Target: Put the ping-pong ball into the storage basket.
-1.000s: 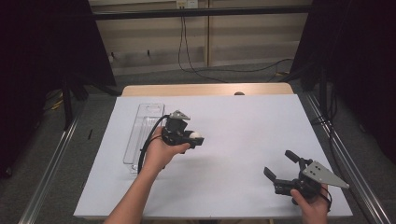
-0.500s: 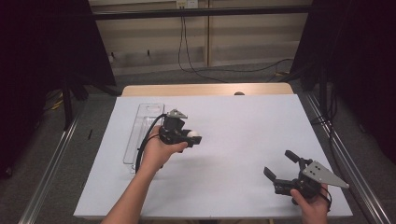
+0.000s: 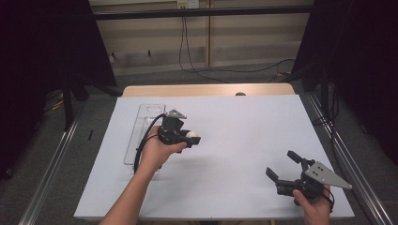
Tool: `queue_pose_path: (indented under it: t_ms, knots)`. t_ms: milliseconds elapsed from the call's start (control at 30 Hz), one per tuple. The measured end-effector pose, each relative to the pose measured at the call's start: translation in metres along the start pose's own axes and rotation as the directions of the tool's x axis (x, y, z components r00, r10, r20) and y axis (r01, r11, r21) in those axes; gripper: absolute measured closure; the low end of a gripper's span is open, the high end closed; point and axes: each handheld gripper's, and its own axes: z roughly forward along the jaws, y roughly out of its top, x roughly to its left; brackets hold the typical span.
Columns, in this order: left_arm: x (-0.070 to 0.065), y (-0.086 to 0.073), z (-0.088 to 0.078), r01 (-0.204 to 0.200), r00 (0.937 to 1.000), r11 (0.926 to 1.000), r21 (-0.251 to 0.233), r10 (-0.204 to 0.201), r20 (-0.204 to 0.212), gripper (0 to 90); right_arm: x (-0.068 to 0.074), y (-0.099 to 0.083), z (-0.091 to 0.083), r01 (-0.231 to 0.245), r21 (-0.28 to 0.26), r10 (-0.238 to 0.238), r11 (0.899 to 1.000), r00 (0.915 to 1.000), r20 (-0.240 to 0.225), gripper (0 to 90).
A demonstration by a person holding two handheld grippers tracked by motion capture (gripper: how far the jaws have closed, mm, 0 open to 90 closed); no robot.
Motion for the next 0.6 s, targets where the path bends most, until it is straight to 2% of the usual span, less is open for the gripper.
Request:
queue_pose_path:
  t_ms: [67,133,200,233,333,367,400,467,500,600]
  knots:
    - [0.001,0.0,-0.001,-0.004,1.0,1.0,0.006,0.004,0.0,51.2,0.0,0.0,0.0,-0.001,-0.002,0.001,1.0,1.0,0.005,1.4]
    - [0.001,0.0,-0.002,-0.007,0.9998,0.9999,0.007,0.007,-0.017,51.2,0.0,0.0,0.0,0.0,-0.002,0.0,1.0,1.0,0.006,1.4]
    - [0.001,-0.001,-0.003,0.002,0.9999,1.0,-0.001,-0.002,-0.016,51.2,0.0,0.0,0.0,0.003,-0.001,-0.003,1.0,1.0,0.003,1.4]
    - [0.002,0.0,-0.004,-0.011,0.9998,0.9998,0.013,0.011,-0.019,51.2,0.0,0.0,0.0,0.001,0.001,-0.001,1.0,1.0,-0.001,1.4]
    - [0.003,-0.001,-0.006,0.002,0.9998,1.0,-0.001,-0.002,-0.021,51.2,0.0,0.0,0.0,0.005,0.0,-0.005,1.0,1.0,0.0,1.4]
    - [0.005,-0.001,-0.009,-0.015,0.9997,0.9997,0.019,0.015,-0.018,51.2,0.0,0.0,0.001,0.004,-0.001,-0.004,1.0,1.0,0.005,1.4]
    - [0.004,-0.001,-0.008,0.009,0.9996,1.0,-0.004,-0.009,-0.025,51.2,0.0,-0.001,0.001,0.004,0.005,-0.004,1.0,1.0,-0.003,1.4]
    - [0.006,-0.002,-0.01,0.004,0.9998,1.0,-0.002,-0.004,-0.019,51.2,0.0,-0.001,0.001,0.008,0.003,-0.008,1.0,1.0,0.003,1.4]
    - [0.007,-0.002,-0.012,-0.001,0.9996,1.0,0.005,0.001,-0.03,51.3,0.0,-0.001,0.001,0.007,0.004,-0.007,1.0,1.0,0.004,1.4]
    - [0.008,-0.003,-0.013,0.014,0.9995,0.9999,-0.004,-0.014,-0.027,51.2,0.001,-0.001,0.002,0.004,0.004,-0.004,1.0,1.0,0.003,1.4]
